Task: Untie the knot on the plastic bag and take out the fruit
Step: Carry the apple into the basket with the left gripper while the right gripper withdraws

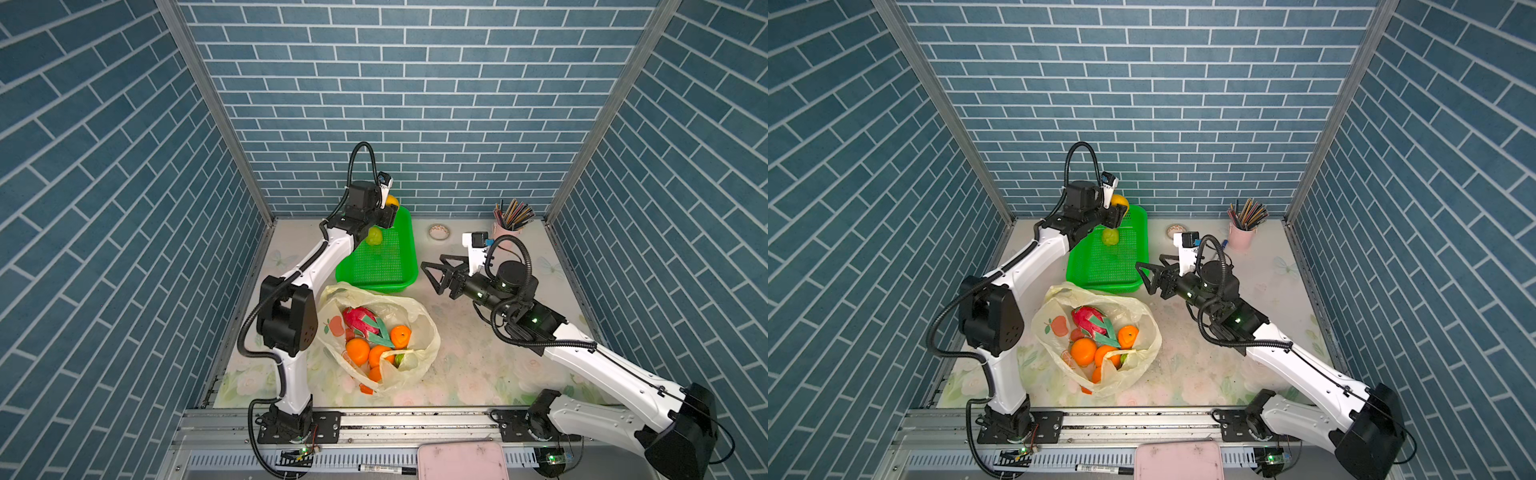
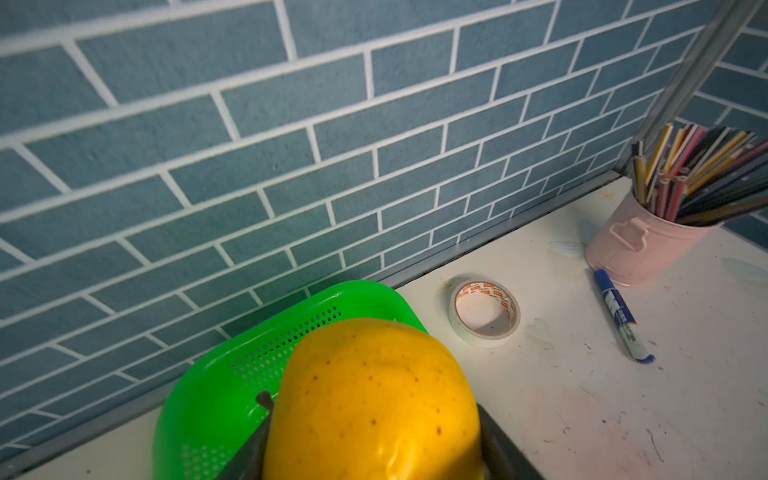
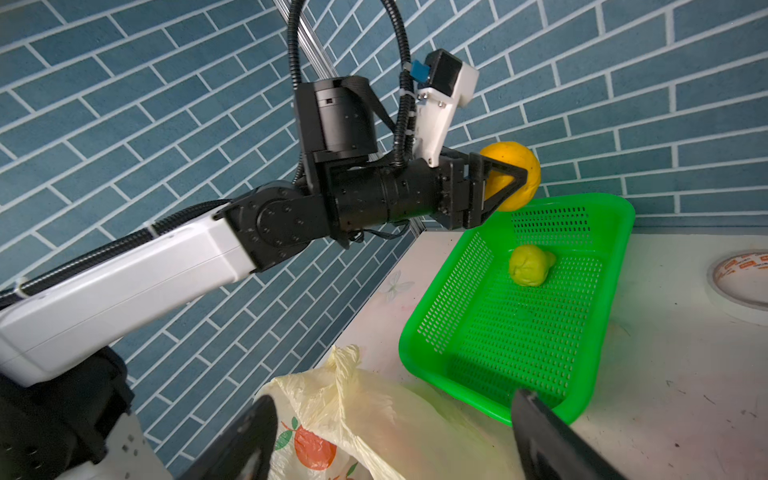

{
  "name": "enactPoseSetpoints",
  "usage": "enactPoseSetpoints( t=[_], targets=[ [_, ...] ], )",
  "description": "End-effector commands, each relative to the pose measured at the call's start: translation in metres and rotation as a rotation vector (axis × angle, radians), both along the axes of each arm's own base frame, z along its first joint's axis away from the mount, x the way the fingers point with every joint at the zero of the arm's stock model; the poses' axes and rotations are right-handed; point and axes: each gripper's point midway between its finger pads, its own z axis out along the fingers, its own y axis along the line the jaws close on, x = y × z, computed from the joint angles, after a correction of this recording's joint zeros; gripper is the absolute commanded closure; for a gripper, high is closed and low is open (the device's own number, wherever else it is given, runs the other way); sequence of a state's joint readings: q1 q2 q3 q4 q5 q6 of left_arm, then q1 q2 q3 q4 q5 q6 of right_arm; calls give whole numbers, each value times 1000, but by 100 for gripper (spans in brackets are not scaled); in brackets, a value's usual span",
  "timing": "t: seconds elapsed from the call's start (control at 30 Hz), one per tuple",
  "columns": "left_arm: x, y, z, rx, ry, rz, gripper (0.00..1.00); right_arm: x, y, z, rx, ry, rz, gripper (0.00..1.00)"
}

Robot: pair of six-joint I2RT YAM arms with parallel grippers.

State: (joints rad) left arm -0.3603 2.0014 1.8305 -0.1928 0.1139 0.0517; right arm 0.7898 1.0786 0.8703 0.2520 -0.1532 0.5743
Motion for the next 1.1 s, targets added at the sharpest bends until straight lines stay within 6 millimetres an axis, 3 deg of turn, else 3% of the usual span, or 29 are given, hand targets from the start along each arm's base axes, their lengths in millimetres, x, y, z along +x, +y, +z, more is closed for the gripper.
enactPoseSetpoints(
  t=[0.0, 0.37, 0.77, 0.93, 1.07],
  targets=[
    [12, 3, -33, -51, 165, 62, 42, 1, 0, 12, 2, -23, 2, 12],
    [58, -2, -120, -154, 403, 192, 47, -3, -5, 7, 13, 3, -6, 12],
    [68, -22, -175, -278, 494, 174, 48, -6, -9, 0, 14, 12, -9, 12],
    [69, -22, -188, -271, 514, 183, 35, -7, -12, 2, 18, 6, -16, 12],
    [68, -21, -179, -265, 502, 176, 22, -8, -13, 2, 19, 6, -17, 12]
  ],
)
